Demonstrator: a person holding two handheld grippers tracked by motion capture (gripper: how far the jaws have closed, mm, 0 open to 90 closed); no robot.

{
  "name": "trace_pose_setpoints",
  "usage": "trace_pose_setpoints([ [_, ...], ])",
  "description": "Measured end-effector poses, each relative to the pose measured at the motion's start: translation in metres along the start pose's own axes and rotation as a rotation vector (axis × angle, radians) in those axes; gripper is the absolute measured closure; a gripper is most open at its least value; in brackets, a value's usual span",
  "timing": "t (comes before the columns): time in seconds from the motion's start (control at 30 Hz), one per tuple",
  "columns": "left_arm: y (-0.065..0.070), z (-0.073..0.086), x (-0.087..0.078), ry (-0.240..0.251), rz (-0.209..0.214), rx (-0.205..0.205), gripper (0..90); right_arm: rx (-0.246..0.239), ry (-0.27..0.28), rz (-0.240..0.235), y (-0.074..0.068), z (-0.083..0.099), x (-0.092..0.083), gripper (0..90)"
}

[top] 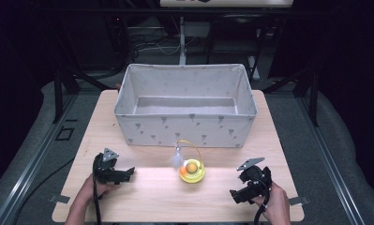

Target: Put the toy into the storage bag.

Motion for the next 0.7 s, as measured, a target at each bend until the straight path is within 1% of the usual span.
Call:
trace_pose_setpoints([
  [0.03, 0.000, 0.000, 0.000, 0.001, 0.000, -0.001, 0.1, 0.003, 0.005, -0.006, -0.002, -0.001, 0.000, 0.1],
  [0.13, 0.000, 0.000, 0.000, 0.002, -0.002, -0.001, 0.1, -0.009, -0.004, 0.000, -0.003, -0.003, -0.001, 0.1],
  [0.17, 0.000, 0.000, 0.000, 0.004, -0.001, -0.003, 0.1, -0.006, 0.003, -0.010, -0.006, -0.005, -0.001, 0.1],
  [0.3, 0.000, 0.000, 0.000, 0.002, -0.001, -0.001, 0.1, -0.022, -0.007, -0.011, -0.009, -0.010, -0.004, 0.1],
  [0.33, 0.000, 0.000, 0.000, 0.002, -0.001, -0.001, 0.1, -0.020, -0.002, -0.012, -0.010, -0.012, -0.004, 0.1],
  [0.37, 0.000, 0.000, 0.000, 0.002, -0.001, -0.001, 0.1, -0.027, -0.009, -0.006, -0.011, -0.013, -0.005, 0.1],
  [0.4, 0.000, 0.000, 0.000, 0.003, -0.001, -0.003, 0.1, -0.028, -0.001, -0.017, -0.012, -0.015, -0.005, 0.1],
  [0.43, 0.000, 0.000, 0.000, 0.004, -0.001, -0.003, 0.1, -0.035, -0.011, -0.017, -0.013, -0.017, -0.006, 0.1],
  [0.47, 0.000, 0.000, 0.000, 0.002, -0.001, -0.001, 0.1, -0.039, -0.005, -0.014, -0.014, -0.019, -0.006, 0.1],
  [0.53, 0.000, 0.000, 0.000, 0.002, -0.001, -0.001, 0.1, -0.043, -0.001, -0.028, -0.017, -0.022, -0.008, 0.1],
  [0.63, 0.000, 0.000, 0.000, 0.002, -0.001, -0.001, 0.1, -0.059, -0.008, -0.023, -0.020, -0.027, -0.009, 0.1],
  [0.67, 0.000, 0.000, 0.000, 0.002, -0.001, -0.001, 0.1, -0.065, -0.012, -0.026, -0.021, -0.029, -0.009, 0.1],
  [0.7, 0.000, 0.000, 0.000, 0.002, -0.001, -0.001, 0.1, -0.068, -0.004, -0.034, -0.022, -0.031, -0.008, 0.1],
])
Point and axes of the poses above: each handheld gripper's, and its own axes: x roughly forward along the jaws, z roughly out of its underside, y roughly to its right, the point moved 6 cm from there along x, roughly forward along the jaws, and after that the axes turned 3 degrees about x, right-handed, at the moved point
